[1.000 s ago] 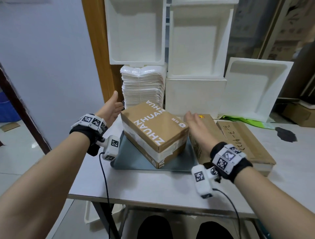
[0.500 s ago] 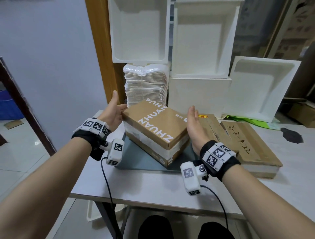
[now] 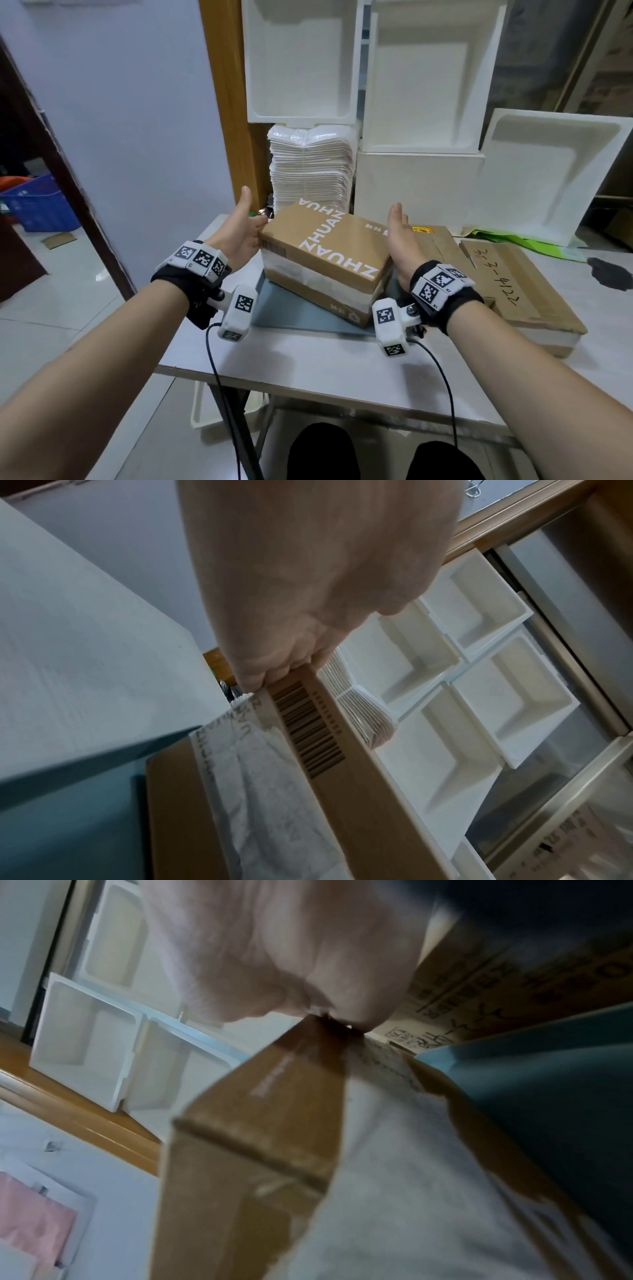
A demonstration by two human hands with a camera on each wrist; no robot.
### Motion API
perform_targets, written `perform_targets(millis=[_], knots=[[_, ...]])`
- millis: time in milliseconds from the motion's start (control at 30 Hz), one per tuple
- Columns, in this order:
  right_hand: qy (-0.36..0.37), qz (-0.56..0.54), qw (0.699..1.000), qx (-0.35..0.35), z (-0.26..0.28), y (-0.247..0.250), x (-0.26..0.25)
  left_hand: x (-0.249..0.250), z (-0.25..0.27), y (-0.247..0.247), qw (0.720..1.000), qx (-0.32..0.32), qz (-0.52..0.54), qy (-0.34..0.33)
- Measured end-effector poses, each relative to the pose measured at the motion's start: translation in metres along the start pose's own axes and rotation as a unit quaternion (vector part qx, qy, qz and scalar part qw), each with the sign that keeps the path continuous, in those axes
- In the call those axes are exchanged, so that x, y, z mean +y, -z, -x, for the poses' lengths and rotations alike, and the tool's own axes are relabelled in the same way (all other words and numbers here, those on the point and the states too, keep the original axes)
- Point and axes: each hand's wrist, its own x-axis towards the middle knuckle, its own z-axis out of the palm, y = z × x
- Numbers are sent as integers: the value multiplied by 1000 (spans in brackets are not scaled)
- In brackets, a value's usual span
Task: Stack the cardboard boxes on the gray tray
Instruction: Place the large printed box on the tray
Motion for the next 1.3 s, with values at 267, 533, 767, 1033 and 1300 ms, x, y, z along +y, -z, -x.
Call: perform_targets(millis=[267, 533, 767, 1033, 1300], knots=[[-13, -10, 1000, 4, 14, 2, -5, 4, -9, 3, 1000, 11, 9, -7], [-6, -74, 996, 44, 47, -8, 16, 3, -17, -6, 999, 16, 33, -6], [-28, -115, 992, 47, 68, -24, 15, -1, -6, -12, 999, -15, 27, -19], [-40, -131, 989, 49, 72, -30, 11, -5, 6, -12, 999, -10, 25, -26], [-36, -106, 992, 54, 68, -16, 3, -12, 25, -21, 998, -23, 44, -37]])
